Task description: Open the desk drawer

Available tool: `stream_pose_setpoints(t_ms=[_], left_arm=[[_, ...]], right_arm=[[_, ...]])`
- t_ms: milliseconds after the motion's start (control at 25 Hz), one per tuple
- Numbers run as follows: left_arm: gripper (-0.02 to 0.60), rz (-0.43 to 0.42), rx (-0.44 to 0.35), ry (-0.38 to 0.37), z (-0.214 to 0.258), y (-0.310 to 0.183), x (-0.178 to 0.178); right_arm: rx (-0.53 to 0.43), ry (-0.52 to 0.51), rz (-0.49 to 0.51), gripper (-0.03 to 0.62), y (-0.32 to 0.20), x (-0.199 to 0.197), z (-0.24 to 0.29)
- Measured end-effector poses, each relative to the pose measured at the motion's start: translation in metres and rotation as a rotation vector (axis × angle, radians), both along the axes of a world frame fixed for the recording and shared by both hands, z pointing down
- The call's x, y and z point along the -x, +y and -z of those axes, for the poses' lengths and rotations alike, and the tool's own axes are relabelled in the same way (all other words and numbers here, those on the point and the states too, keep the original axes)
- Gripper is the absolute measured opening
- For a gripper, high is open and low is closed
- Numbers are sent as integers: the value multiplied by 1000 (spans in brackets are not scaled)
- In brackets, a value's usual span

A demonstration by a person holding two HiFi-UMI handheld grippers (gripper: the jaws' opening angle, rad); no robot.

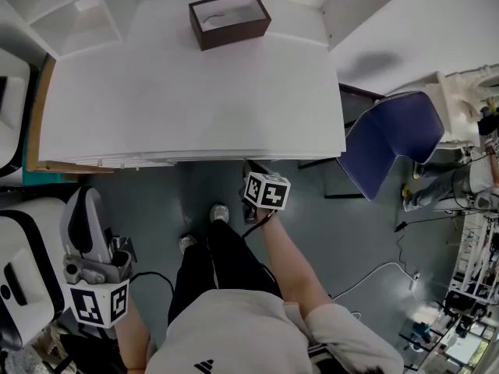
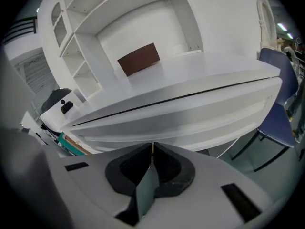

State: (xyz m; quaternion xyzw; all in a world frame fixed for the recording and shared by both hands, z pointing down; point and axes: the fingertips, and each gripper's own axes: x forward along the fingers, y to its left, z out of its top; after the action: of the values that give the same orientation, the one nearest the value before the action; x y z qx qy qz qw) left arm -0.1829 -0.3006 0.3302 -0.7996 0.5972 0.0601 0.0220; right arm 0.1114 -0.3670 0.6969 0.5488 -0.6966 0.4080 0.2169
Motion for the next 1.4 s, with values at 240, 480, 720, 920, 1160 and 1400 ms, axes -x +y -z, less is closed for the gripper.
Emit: stream_pose_setpoints(t_ms=[240,480,720,920,1160,1400], left_arm=[[5,3,9,-1,-3,1,1],[5,5,16,-2,-5,-4,1],[5,2,19,-9,-6,-8,-1],[5,22,21,-13,-5,-9,6],[5,27,18,-8,-5,-4,9],[5,21,14,-6,-2,1,12]], right_arm=[[4,13,4,56,-3,-1,-2],[30,-2,10,95,-6,-2,-8],[69,13,33,99,-4,3,-21],[56,7,18,84,-6,3,-20],[45,27,20,72,-3,3,-18],[51,23,7,72,9,2,-17]])
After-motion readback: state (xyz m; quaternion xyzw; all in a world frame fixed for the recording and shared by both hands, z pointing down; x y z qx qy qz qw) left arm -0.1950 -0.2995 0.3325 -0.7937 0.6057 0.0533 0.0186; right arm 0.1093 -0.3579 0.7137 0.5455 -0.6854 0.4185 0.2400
